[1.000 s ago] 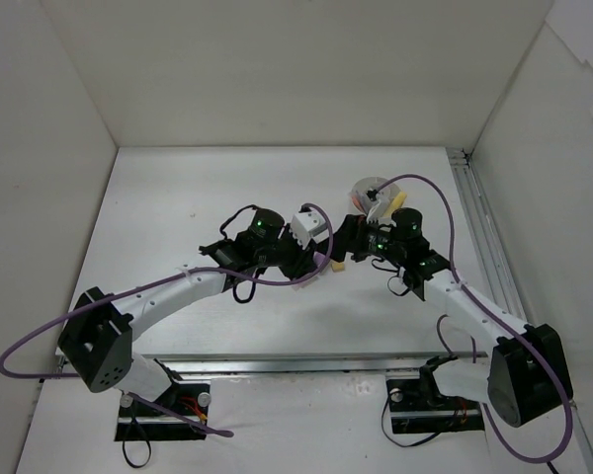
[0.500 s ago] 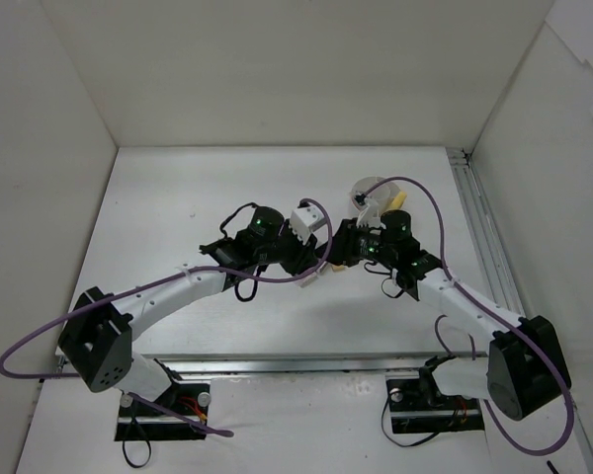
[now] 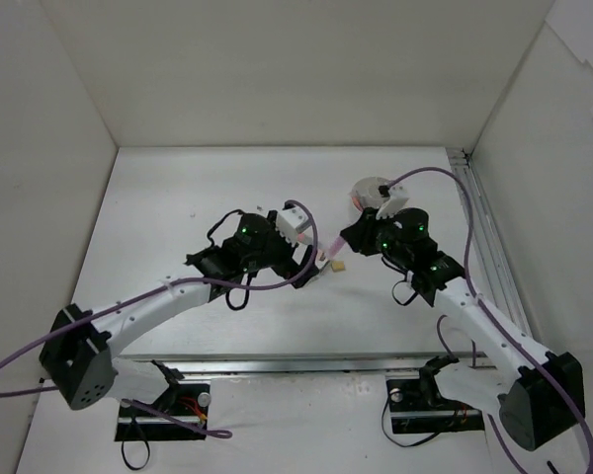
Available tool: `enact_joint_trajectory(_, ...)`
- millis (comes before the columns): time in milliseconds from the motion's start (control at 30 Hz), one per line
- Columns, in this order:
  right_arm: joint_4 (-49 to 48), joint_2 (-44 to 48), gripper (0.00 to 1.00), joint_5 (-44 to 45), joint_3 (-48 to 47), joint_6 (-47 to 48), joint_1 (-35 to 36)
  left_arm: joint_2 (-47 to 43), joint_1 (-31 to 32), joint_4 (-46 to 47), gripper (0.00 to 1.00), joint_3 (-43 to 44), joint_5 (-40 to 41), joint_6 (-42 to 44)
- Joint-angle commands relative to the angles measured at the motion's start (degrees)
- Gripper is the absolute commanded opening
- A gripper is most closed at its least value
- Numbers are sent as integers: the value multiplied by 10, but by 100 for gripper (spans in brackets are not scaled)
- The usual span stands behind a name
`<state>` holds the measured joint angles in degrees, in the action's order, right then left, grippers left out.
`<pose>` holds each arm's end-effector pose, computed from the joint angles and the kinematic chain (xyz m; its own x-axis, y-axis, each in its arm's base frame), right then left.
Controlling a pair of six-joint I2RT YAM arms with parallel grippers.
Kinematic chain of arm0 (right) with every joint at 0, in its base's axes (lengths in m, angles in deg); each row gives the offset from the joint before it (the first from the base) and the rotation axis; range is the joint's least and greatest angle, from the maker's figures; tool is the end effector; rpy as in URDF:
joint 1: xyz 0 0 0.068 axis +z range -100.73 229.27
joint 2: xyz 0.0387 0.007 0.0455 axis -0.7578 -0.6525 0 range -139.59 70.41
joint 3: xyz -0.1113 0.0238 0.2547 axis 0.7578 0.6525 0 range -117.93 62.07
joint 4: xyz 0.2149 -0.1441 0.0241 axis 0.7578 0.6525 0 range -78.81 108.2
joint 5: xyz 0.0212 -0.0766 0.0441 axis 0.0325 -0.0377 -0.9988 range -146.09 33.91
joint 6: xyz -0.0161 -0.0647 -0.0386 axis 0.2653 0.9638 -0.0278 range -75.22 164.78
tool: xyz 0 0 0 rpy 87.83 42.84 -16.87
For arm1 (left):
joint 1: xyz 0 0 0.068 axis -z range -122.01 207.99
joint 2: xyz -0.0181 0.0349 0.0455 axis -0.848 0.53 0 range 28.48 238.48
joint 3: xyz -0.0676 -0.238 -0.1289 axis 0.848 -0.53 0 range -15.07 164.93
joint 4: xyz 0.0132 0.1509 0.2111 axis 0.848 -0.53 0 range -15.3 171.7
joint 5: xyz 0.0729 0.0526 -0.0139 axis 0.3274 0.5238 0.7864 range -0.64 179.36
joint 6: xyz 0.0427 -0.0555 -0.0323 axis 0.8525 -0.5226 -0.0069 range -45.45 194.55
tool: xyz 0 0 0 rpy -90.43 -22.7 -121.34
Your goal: Sort the stationery into containers
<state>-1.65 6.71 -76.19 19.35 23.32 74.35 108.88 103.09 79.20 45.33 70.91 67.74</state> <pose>0.2468 0.1403 0.3056 -0.3775 0.2025 -0.9036 -0.6104 0.6794 0.4073 0.2323 -0.2626 0.3011 -0.3724 0.2143 -0.9030 0.8401 0.4914 -0.2299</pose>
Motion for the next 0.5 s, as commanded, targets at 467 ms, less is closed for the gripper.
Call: enact_joint_trajectory(467,-78,-53,0,320,-100,139,-170,-348,-3,-41,100,-233,262,-136)
